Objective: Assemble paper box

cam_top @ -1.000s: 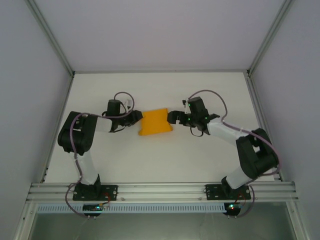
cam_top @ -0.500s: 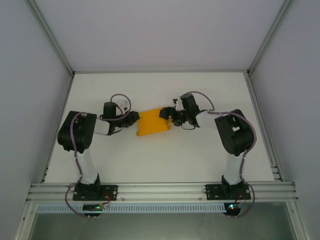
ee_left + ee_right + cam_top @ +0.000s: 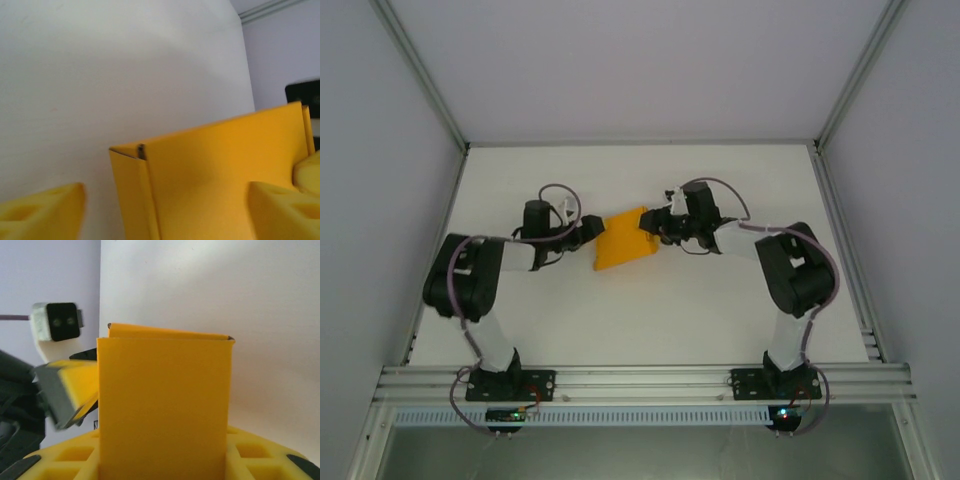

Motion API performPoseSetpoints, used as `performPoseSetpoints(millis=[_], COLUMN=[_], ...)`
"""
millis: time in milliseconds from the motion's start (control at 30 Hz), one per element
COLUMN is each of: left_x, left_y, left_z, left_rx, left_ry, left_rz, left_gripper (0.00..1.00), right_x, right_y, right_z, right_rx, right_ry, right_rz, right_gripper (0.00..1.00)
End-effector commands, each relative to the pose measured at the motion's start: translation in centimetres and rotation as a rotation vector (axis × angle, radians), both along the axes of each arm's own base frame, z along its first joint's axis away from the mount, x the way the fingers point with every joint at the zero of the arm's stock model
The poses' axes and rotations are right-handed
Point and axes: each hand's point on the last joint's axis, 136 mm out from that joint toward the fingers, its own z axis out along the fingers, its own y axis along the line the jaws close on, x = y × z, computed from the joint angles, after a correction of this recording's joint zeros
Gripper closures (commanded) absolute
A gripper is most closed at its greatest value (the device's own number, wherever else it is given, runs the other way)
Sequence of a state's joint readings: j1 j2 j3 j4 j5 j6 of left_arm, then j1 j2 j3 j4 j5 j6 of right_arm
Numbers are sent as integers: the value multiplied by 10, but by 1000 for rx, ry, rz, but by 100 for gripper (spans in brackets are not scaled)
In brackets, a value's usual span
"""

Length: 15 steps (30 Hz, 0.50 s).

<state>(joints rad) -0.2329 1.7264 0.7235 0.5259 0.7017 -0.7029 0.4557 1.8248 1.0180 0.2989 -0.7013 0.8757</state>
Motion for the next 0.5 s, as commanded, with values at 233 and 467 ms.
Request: performPoseSetpoints(millis=[233, 467], left_x=[-37, -96], left_y=[-43, -96], left_z=[126, 135], left_rx=[613, 823], left_ry=[-834, -1236], left_rz=[-102, -396], left_gripper=[0, 0], right_x=[-9, -25], right_y=[-104, -157], right_z=[64, 98], right_rx=[-305, -282], right_ry=[-88, 16], right_rz=[-281, -421], right_gripper=[58, 57])
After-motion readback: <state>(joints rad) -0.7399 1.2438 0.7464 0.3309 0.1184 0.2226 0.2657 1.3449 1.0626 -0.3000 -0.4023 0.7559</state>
